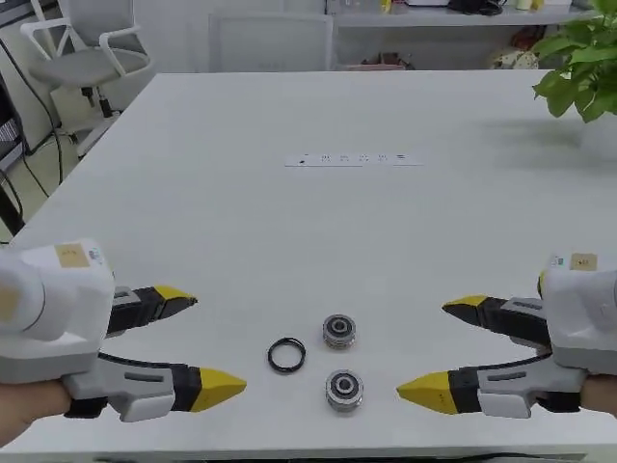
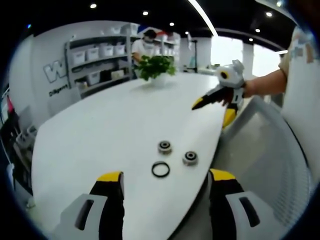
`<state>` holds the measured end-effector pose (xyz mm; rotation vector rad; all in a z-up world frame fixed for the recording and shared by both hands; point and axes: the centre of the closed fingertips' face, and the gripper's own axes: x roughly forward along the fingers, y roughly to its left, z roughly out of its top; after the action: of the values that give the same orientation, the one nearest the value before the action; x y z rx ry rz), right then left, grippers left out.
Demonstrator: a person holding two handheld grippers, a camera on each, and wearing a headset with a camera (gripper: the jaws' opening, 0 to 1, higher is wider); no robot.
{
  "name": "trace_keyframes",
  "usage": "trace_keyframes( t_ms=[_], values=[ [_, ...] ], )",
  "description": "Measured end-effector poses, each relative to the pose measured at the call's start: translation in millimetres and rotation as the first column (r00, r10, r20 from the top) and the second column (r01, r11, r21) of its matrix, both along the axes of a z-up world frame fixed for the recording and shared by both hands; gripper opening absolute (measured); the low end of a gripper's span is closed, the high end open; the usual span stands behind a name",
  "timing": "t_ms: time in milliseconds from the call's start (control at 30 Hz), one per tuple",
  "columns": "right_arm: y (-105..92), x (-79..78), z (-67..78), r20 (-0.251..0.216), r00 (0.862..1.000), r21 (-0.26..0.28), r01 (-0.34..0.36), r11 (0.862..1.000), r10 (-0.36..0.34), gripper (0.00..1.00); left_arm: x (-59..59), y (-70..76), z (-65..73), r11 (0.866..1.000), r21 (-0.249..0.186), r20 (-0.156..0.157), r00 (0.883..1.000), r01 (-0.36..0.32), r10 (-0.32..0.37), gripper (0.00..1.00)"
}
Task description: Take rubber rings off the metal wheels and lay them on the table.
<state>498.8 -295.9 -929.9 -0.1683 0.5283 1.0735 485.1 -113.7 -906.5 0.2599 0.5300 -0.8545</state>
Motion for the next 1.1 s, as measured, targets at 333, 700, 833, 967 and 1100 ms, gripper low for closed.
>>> trace_keyframes(
  t_ms=[333,700,833,967,1100],
  values=[
    [-15.2,-1.5,-1.7,0.007,0.999,-0.01,0.033,0.999,-0.033,0.81,-3.1,6.1,3.3,1.0,0.002,0.014,1.0,-0.024,0.024,0.71],
    [-22.0,2.8,2.6,0.036,0.998,-0.013,0.047,0.999,-0.047,0.81,-4.3,11.7,3.7,0.999,0.01,0.021,0.999,-0.041,0.04,0.71],
    [-22.2,2.4,2.9,0.046,0.998,-0.025,0.042,0.999,-0.041,0.81,-3.8,13.2,5.2,0.999,0.01,0.025,0.999,-0.046,0.046,0.72],
    [-20.3,0.7,4.5,0.048,0.998,-0.025,0.039,0.999,-0.038,0.82,-4.3,13.8,6.1,0.999,0.009,0.025,0.998,-0.05,0.05,0.72],
    [-19.7,-0.8,5.0,0.049,0.998,-0.031,0.038,0.999,-0.036,0.83,-4.4,15.1,6.3,0.999,0.009,0.025,0.998,-0.053,0.053,0.72]
  ],
)
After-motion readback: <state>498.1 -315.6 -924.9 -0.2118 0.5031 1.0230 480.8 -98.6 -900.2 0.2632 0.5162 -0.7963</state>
